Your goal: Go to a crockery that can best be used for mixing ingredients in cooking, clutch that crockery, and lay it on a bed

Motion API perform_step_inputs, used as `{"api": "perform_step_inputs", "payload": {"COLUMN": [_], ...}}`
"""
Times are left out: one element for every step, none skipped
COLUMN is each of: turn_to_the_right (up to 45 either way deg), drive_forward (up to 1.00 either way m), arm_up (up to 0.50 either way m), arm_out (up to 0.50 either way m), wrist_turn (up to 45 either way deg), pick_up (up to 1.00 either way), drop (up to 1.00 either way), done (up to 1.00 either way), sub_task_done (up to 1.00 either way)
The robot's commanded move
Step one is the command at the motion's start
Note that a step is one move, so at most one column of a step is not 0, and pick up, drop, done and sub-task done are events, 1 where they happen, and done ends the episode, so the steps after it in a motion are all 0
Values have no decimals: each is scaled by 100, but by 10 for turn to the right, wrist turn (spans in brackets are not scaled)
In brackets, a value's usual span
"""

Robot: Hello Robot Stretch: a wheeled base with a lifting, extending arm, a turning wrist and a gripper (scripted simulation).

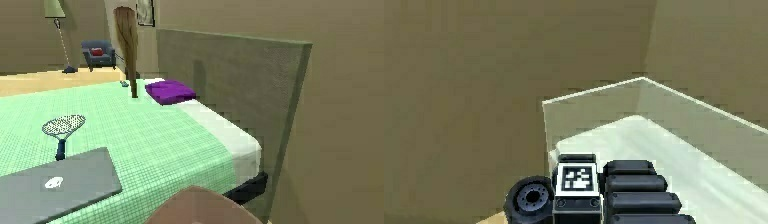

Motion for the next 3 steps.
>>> {"api": "perform_step_inputs", "payload": {"turn_to_the_right": [-120,450,450], "drive_forward": [0,0,0], "arm_up": [0,0,0], "arm_out": [0,0,0], "wrist_turn": [0,0,0], "pick_up": [0,0,0], "drop": [0,0,0], "done": [0,0,0], "sub_task_done": [0,0,0]}}
